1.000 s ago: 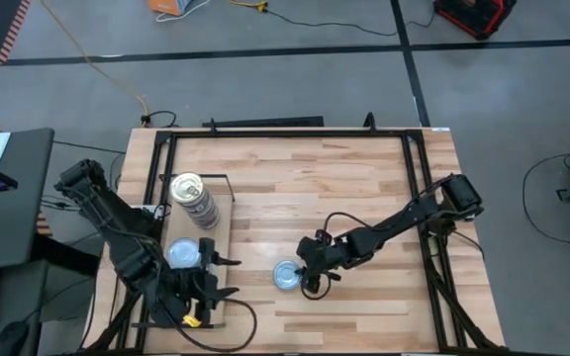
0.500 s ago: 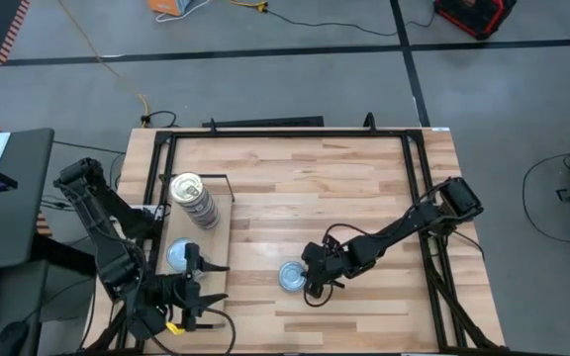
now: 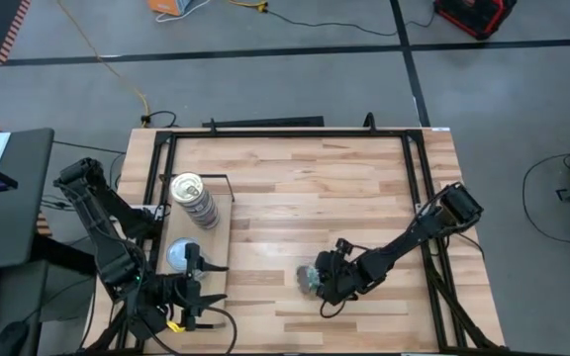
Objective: Stack canned seafood by type on shelf
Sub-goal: Stack the green and white tuna can on the green and white tuna can on the shelf
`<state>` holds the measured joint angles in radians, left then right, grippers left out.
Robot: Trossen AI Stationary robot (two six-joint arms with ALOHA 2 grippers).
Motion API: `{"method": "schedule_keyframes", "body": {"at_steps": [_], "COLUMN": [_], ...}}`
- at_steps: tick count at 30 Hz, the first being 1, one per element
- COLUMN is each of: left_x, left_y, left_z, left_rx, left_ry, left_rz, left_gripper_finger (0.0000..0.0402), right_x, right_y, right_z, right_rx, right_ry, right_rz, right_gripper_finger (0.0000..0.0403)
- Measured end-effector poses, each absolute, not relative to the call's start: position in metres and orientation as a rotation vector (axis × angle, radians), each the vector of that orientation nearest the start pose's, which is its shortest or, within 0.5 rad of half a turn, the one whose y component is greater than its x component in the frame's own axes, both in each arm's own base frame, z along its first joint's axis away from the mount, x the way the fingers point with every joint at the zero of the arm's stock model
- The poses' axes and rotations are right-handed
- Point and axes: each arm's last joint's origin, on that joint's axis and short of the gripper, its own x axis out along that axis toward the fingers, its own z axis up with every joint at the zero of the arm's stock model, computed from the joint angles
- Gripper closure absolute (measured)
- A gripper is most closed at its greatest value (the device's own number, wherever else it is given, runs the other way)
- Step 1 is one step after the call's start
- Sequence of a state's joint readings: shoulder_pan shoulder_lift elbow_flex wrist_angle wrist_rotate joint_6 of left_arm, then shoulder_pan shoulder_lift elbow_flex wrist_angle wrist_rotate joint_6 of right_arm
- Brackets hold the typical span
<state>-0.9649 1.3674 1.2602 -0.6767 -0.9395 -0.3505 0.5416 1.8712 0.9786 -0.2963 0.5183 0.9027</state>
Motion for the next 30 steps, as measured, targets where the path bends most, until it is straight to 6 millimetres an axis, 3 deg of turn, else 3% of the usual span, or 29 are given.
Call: {"method": "schedule_keyframes", "body": {"at_steps": [7,13,19,23,30], "left_x": [0.177,0.177,0.176,0.176,0.179], "left_y": [-0.214,-0.215,-0.216,-0.216,-0.214], "left_z": [0.336,0.335,0.334,0.334,0.334], "left_rx": [0.294,0.259,0.244,0.22,0.155], "left_ry": [0.443,0.471,0.5,0.497,0.485], "left_rz": [0.06,0.025,-0.027,-0.016,0.03], "left_gripper_finger": [0.0129,0.0129,0.0129,0.0129,0.0129], "right_x": [0.29,0.288,0.29,0.309,0.344], "right_y": [0.16,0.165,0.19,0.193,0.182], "right_z": [0.124,0.17,0.216,0.242,0.243], "right_rx": [0.24,0.206,-0.065,-0.1,-0.225], "right_ry": [0.945,0.972,0.892,0.837,0.907], "right_rz": [-0.46,-0.455,-0.156,0.038,0.308], "right_gripper_finger": [0.0226,0.0226,0.0217,0.0175,0.0093]}}
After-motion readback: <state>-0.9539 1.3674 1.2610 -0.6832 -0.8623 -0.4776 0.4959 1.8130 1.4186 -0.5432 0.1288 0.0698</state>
